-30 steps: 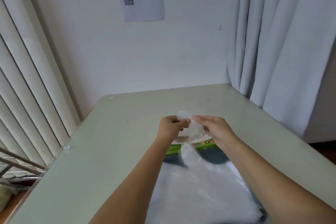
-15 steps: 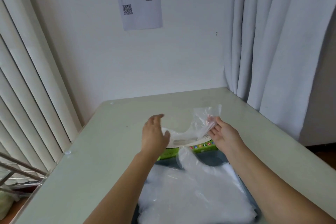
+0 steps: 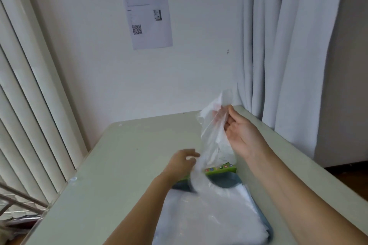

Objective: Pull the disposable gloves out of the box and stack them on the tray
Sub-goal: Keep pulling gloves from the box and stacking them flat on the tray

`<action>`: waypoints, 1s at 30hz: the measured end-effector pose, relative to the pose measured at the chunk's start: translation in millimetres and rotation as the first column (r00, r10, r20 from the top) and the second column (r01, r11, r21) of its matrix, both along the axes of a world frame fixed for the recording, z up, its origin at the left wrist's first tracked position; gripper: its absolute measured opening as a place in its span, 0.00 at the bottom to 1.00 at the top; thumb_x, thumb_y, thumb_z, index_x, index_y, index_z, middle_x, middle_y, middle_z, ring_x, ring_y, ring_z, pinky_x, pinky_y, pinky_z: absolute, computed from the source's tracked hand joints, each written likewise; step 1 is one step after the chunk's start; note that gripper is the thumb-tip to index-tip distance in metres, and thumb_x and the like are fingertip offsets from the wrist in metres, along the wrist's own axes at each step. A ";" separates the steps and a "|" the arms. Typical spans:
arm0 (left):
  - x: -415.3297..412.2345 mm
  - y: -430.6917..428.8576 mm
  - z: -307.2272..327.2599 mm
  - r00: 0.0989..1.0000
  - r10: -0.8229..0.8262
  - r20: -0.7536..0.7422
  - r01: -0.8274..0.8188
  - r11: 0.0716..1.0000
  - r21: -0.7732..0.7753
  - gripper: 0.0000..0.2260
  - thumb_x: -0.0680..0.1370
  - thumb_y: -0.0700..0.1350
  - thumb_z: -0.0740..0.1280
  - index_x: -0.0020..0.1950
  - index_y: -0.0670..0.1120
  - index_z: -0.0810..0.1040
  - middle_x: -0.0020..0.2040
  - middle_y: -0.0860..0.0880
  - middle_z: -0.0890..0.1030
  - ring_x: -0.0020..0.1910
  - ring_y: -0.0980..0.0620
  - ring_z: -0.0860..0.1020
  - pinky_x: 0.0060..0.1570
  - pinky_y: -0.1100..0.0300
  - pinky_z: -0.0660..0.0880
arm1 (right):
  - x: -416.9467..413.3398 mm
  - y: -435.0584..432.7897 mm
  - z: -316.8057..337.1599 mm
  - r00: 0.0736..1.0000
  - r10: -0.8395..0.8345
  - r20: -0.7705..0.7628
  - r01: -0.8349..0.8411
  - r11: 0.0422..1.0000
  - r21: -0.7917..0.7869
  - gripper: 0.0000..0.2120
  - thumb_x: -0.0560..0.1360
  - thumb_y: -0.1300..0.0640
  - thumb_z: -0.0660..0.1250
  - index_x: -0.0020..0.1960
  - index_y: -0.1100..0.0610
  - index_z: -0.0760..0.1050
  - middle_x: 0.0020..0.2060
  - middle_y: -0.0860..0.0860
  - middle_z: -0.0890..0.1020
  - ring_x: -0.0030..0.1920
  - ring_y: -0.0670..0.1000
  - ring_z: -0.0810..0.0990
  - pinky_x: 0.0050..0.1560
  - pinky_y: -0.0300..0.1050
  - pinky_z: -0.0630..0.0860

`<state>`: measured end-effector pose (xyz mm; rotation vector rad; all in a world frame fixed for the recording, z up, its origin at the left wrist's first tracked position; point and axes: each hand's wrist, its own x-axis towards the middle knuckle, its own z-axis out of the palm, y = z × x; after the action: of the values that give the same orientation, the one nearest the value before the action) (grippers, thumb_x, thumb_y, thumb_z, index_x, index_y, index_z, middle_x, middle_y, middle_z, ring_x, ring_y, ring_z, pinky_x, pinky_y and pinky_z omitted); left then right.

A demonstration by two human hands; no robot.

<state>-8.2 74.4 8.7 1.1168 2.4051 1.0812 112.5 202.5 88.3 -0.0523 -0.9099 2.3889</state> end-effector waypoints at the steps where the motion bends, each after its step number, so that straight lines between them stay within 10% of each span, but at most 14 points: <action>1: -0.5 -3.6 8.6 0.994 0.074 0.074 -0.087 0.980 0.180 0.15 0.79 0.36 0.58 0.57 0.48 0.81 0.64 0.51 0.77 0.64 0.52 0.73 0.58 0.70 0.67 | 2.6 -3.1 5.7 1.000 0.004 0.024 -0.005 0.999 0.038 0.10 0.79 0.56 0.60 0.47 0.59 0.79 0.41 0.51 0.85 0.44 0.48 0.85 0.42 0.39 0.81; 4: 8.9 -20.6 38.6 0.928 -0.046 0.371 -0.163 0.844 0.512 0.16 0.82 0.45 0.55 0.52 0.49 0.82 0.59 0.51 0.81 0.65 0.51 0.74 0.62 0.66 0.66 | 10.9 -12.0 17.3 0.998 0.017 0.066 -0.024 0.994 0.109 0.10 0.79 0.55 0.61 0.52 0.59 0.78 0.43 0.51 0.84 0.43 0.46 0.84 0.42 0.38 0.80; 9: 58.5 -43.3 74.6 0.907 -0.230 0.352 0.050 0.890 0.453 0.35 0.68 0.74 0.58 0.59 0.48 0.81 0.57 0.52 0.83 0.60 0.57 0.78 0.65 0.57 0.68 | 20.7 -28.7 24.3 0.996 0.004 0.093 -0.019 0.986 0.168 0.11 0.79 0.56 0.63 0.57 0.61 0.77 0.52 0.54 0.84 0.53 0.50 0.83 0.52 0.44 0.80; 13: 95.8 -57.8 87.2 0.948 -0.256 0.189 0.145 0.876 0.460 0.20 0.69 0.67 0.67 0.52 0.55 0.81 0.50 0.61 0.84 0.51 0.66 0.80 0.51 0.70 0.74 | 31.1 -45.7 22.8 0.994 -0.023 0.108 -0.005 0.968 0.252 0.07 0.79 0.57 0.64 0.49 0.59 0.79 0.51 0.55 0.84 0.49 0.49 0.84 0.45 0.42 0.81; 16: 97.5 -57.9 84.9 0.987 -0.002 0.158 -0.088 0.824 0.560 0.10 0.73 0.50 0.73 0.40 0.45 0.80 0.34 0.55 0.79 0.34 0.61 0.76 0.38 0.69 0.69 | 36.5 -51.5 17.9 0.992 0.002 0.128 -0.036 0.963 0.267 0.08 0.79 0.58 0.63 0.49 0.60 0.79 0.49 0.55 0.85 0.46 0.49 0.84 0.45 0.42 0.81; 22: 83.5 -77.0 89.5 0.948 0.118 0.296 -0.285 0.729 0.622 0.08 0.76 0.38 0.68 0.36 0.42 0.76 0.33 0.48 0.80 0.37 0.51 0.78 0.46 0.54 0.75 | 45.9 -41.3 5.3 0.922 -0.147 0.357 -0.009 0.916 0.400 0.07 0.80 0.62 0.61 0.46 0.60 0.77 0.44 0.54 0.83 0.42 0.50 0.82 0.51 0.43 0.78; 26: 74.5 -98.7 102.9 0.927 0.376 0.005 -0.314 0.767 0.560 0.08 0.74 0.41 0.67 0.35 0.42 0.74 0.35 0.44 0.82 0.30 0.53 0.74 0.33 0.62 0.71 | 57.7 -50.2 25.3 0.877 -0.357 0.322 0.148 0.837 0.526 0.10 0.80 0.58 0.62 0.41 0.59 0.75 0.35 0.54 0.78 0.29 0.47 0.75 0.30 0.35 0.73; 30: 74.3 -114.2 117.9 0.880 0.440 -0.178 -0.261 0.761 0.593 0.10 0.75 0.42 0.68 0.35 0.43 0.72 0.31 0.50 0.77 0.27 0.60 0.70 0.29 0.71 0.66 | 67.7 -93.0 55.3 0.894 -0.034 0.447 -0.241 0.804 0.543 0.25 0.74 0.40 0.64 0.47 0.64 0.79 0.38 0.57 0.84 0.33 0.50 0.83 0.31 0.38 0.78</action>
<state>66.2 -39.8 126.5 1.0634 2.7012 1.9732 180.2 109.5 143.6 -0.3171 -1.8882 2.1102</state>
